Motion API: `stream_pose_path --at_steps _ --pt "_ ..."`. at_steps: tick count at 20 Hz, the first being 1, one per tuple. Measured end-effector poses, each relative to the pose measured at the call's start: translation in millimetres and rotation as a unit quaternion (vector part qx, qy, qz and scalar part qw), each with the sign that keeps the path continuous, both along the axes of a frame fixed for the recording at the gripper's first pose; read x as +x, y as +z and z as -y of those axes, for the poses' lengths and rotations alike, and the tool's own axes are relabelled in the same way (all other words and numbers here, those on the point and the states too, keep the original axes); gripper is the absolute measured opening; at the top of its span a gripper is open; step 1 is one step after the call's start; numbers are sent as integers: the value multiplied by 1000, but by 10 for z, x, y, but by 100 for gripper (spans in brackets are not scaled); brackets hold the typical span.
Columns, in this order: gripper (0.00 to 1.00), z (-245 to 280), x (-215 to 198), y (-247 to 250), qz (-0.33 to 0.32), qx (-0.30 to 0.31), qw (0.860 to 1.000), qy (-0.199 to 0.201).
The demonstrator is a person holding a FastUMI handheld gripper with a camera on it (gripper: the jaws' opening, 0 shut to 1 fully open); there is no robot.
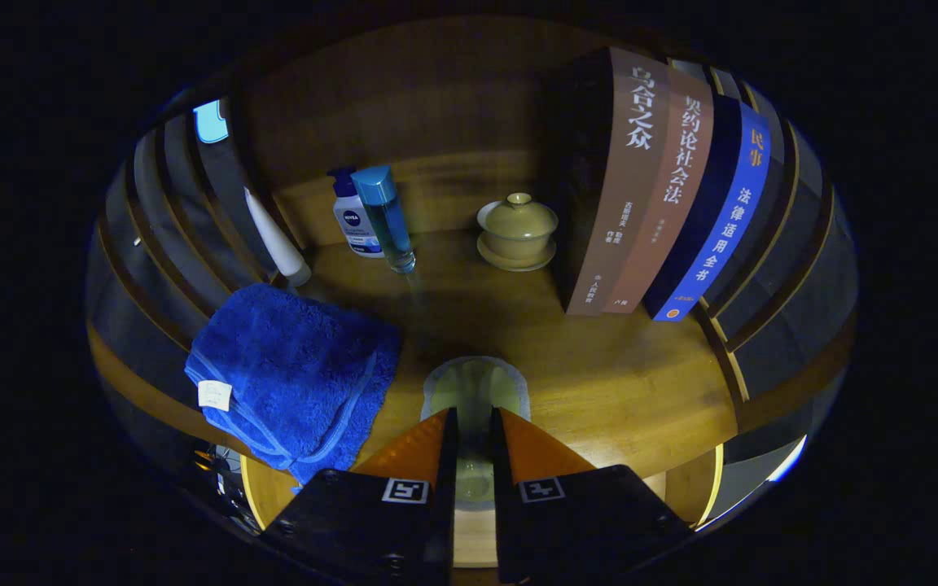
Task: Pull open the drawer, take out the items inside it, and place them on the countertop above the cabinet.
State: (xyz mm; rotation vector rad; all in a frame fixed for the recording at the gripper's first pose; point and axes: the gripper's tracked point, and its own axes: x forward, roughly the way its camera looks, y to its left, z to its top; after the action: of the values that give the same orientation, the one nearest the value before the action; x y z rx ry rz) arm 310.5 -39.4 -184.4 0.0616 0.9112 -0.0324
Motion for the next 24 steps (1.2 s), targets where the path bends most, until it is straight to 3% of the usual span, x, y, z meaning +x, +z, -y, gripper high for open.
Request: stream_pose_path --at_steps 9,14,18,24 --pt "27 5 70 -79 9 8 1000 -3" --pt "100 30 28 -45 26 0 1000 2" --pt "100 -11 -48 93 50 5 999 10" --pt "100 -82 -447 707 148 17 989 20"
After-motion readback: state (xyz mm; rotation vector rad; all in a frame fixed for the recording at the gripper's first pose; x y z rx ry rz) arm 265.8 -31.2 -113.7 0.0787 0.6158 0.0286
